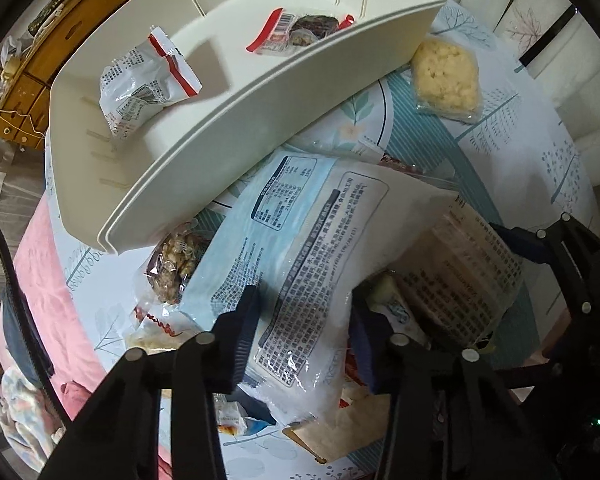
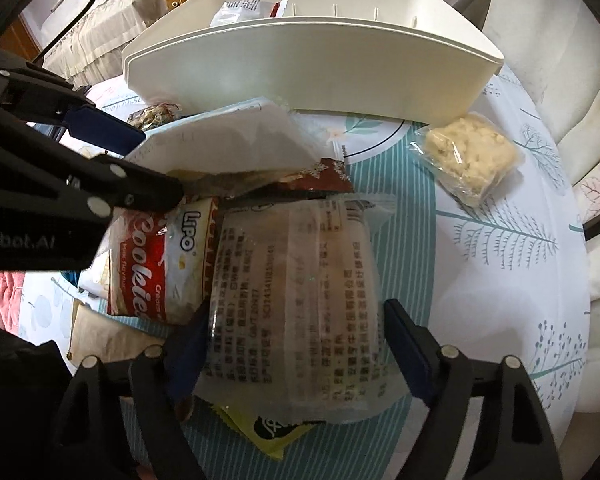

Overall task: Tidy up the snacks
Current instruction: 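Grasp the large clear bread bag with the right gripper while the left gripper grasps the white-blue bag, then lift both bags into the white tray and open both grippers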

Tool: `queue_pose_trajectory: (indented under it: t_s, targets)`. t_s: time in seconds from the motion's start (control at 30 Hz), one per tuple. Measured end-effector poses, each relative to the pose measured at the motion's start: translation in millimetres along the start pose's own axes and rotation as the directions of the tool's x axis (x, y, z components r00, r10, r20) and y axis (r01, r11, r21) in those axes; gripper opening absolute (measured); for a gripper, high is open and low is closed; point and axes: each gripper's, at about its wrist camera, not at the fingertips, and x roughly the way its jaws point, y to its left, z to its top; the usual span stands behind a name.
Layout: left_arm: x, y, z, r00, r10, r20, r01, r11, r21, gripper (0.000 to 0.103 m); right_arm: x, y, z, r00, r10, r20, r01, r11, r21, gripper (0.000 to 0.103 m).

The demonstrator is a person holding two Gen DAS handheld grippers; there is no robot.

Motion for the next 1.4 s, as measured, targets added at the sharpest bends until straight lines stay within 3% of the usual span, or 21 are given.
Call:
queue_pose_trajectory:
  t_s: [0.47, 0.87, 1.1, 1.4]
  targets:
    - [-31, 40, -17, 0.986, -0.150, 0.079, 0.157, 0.983, -0.092, 0.027, -21, 5, 4, 0.999, -0.025, -0.026, 0.027, 0.995, 0.096, 0.079]
    - [-77, 58, -28, 0.939, -0.308, 0.155, 0.330, 0.932, -0.151, 0.024, -67, 9, 0, 0.998, -0.062, 0.032, 0.054, 0.977, 0.207, 0.079]
    - [-121, 66, -30, 0.915, -0.333, 0.229, 0.366, 0.923, -0.118, 0.024, -92, 7, -3, 0.993, -0.086, 0.081, 0.065, 0.970, 0.236, 0.079]
    - [-177, 82, -19, 0.879, -0.321, 0.354, 0.376, 0.922, -0.097, 0.024, -121, -3, 25, 0.980, -0.097, 0.173, 0.052, 0.968, 0.247, 0.079]
